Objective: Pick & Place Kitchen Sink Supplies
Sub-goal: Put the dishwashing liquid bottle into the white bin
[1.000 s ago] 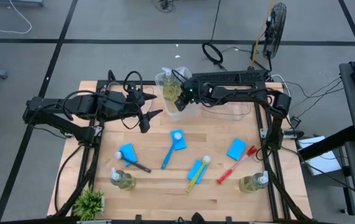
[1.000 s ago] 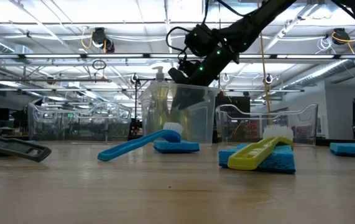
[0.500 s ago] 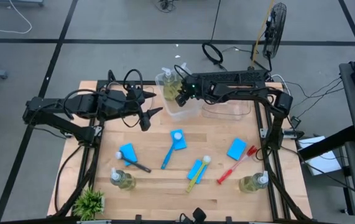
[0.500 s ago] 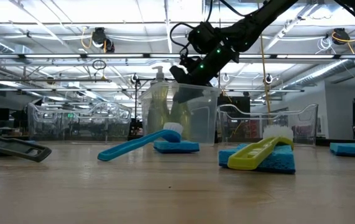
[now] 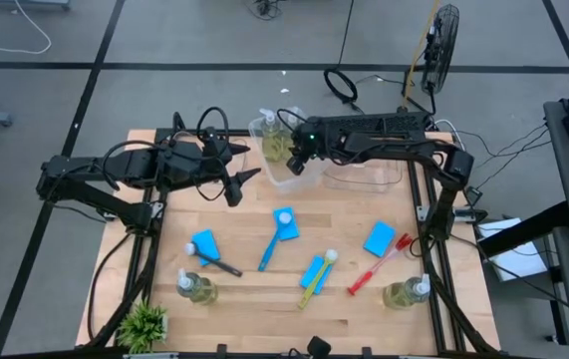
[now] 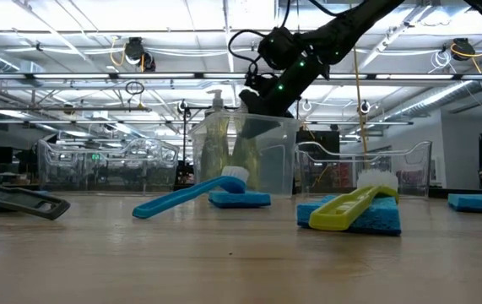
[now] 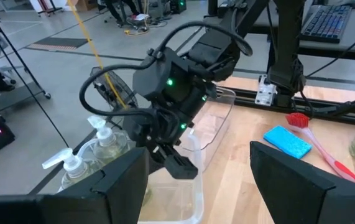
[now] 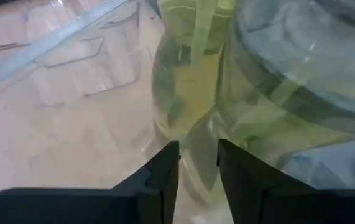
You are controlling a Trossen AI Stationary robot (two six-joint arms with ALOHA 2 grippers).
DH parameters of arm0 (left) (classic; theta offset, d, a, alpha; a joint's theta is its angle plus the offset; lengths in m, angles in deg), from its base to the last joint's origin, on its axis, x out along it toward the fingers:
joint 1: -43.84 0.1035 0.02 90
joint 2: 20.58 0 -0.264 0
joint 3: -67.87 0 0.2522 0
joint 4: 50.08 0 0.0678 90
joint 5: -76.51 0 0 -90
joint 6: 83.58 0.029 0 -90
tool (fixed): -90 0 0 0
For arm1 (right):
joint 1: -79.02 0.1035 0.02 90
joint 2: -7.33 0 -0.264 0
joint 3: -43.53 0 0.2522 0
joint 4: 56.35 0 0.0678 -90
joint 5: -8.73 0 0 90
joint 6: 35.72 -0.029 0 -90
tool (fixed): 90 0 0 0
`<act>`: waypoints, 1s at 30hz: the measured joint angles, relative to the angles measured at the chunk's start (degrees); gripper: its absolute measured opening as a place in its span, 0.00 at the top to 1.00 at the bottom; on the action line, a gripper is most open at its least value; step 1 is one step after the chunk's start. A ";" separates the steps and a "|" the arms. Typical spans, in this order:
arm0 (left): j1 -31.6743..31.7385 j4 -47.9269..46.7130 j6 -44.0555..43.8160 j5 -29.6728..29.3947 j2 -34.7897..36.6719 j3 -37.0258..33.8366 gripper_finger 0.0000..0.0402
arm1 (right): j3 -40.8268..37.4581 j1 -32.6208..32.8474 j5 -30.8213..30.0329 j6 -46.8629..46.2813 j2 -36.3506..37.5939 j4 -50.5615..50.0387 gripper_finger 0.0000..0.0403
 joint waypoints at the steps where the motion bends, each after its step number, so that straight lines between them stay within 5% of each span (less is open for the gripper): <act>1: 0.00 0.03 0.00 0.01 0.00 0.00 0.32 | 0.00 0.00 -0.18 0.25 0.46 -0.67 0.75; 22: 0.00 0.33 0.13 0.16 -1.20 -0.04 0.32 | 0.00 1.40 -1.21 4.99 0.76 -1.76 0.75; 30: 0.00 0.61 -0.01 0.11 -1.11 -0.04 0.32 | 0.11 0.92 -6.28 8.95 0.84 -1.92 0.75</act>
